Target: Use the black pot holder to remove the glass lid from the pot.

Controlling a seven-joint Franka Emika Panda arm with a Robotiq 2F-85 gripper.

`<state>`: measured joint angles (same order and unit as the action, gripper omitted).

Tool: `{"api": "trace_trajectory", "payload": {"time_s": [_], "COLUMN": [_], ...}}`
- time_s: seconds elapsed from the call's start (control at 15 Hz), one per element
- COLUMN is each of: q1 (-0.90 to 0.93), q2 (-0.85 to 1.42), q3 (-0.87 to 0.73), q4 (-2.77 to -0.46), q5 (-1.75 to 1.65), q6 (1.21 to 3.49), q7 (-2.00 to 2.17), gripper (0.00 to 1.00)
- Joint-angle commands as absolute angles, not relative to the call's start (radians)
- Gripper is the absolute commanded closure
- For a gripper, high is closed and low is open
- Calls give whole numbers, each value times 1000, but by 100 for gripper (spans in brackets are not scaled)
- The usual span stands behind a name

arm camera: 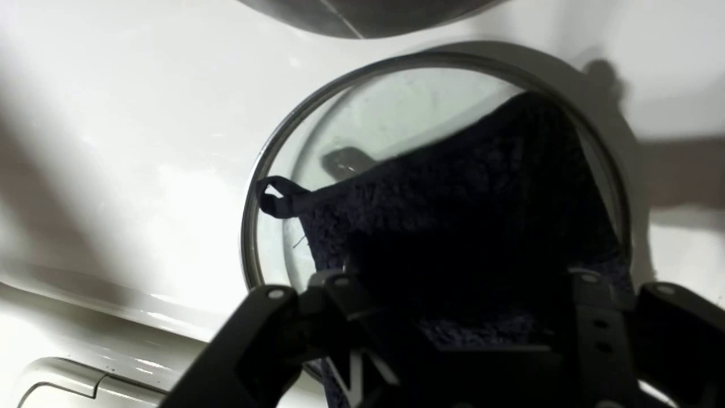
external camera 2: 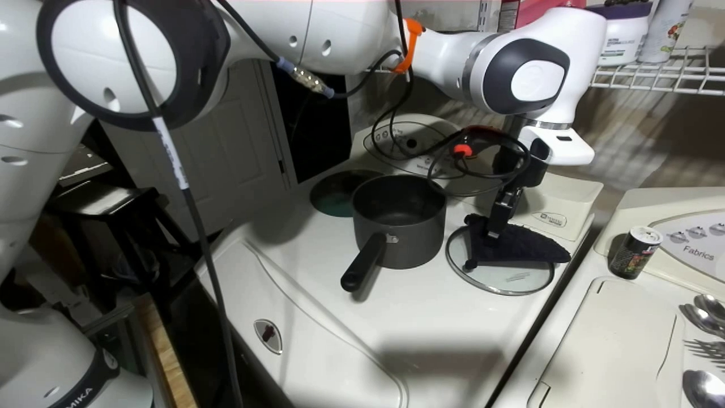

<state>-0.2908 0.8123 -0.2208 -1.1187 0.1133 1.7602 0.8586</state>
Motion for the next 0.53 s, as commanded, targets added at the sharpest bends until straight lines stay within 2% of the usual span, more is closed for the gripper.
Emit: {"api": "trace_trajectory", "payload": {"time_s": [0.0, 0.33, 0.4, 0.47], "q1": [-298, -293, -293, -292], "q2": [817, 817, 817, 817], "q3": [-214, -218, -218, -219], "q4": [-1105, -1114, -1114, -1114], "q5": [114, 110, 108, 108], "q6": [1773, 1782, 1780, 1780], "q7": [821, 805, 802, 800], "gripper": [60, 60, 21, 9]}}
